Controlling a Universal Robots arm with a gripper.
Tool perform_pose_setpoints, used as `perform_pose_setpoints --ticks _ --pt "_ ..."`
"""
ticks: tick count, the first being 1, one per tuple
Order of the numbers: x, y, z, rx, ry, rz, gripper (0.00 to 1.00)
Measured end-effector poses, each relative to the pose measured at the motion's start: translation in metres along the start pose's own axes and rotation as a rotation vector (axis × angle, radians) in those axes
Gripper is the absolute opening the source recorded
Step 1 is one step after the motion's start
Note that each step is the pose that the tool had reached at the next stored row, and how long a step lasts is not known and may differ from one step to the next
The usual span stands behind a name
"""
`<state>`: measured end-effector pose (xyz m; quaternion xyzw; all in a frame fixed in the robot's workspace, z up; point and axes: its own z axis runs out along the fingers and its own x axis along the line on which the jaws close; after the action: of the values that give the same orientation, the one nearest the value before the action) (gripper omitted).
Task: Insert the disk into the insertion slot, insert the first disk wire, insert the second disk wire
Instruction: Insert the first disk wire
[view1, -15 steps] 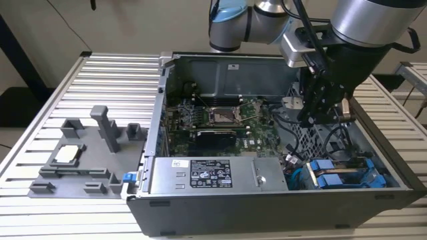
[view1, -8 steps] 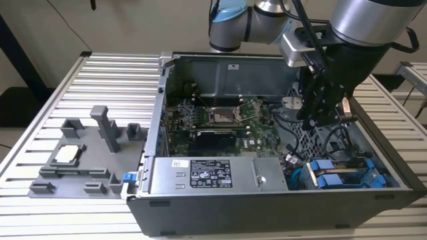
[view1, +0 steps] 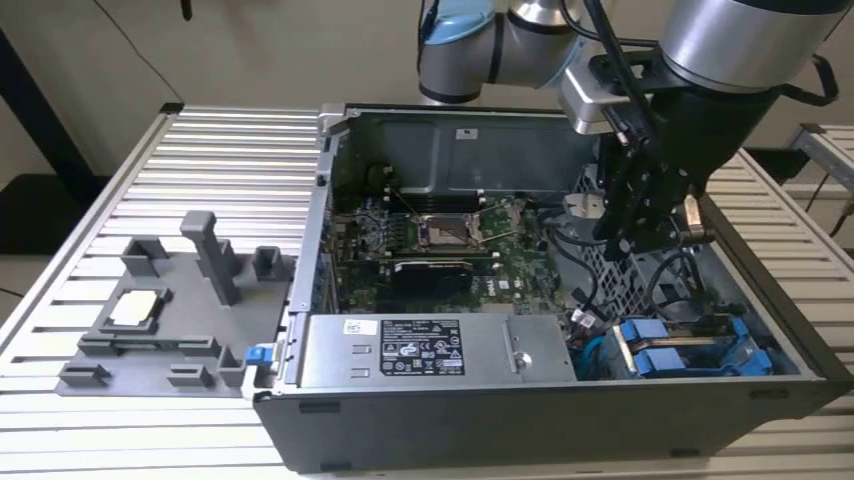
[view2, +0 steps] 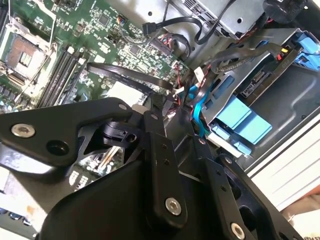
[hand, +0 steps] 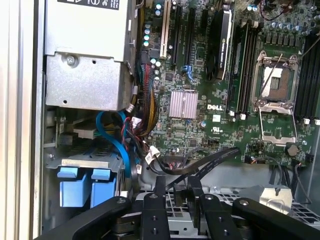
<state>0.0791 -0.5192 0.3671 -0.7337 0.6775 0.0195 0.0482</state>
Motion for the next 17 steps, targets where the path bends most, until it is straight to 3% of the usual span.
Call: perform_pose_setpoints --ticks 5,6,10,12,17 --pt "0.0 0.0 0.0 0.0 -0.0001 0.0 0.3" --pt "0.0 0.0 0.0 0.0 -0.0001 0.0 0.22" --pt "0.0 0.0 0.0 0.0 -0.0001 0.0 0.22" --pt "0.0 0.0 0.0 0.0 -0.0001 0.0 0.11" --pt "-0.0016 -0.0001 0.0002 0.0 0.0004 0.0 0.11"
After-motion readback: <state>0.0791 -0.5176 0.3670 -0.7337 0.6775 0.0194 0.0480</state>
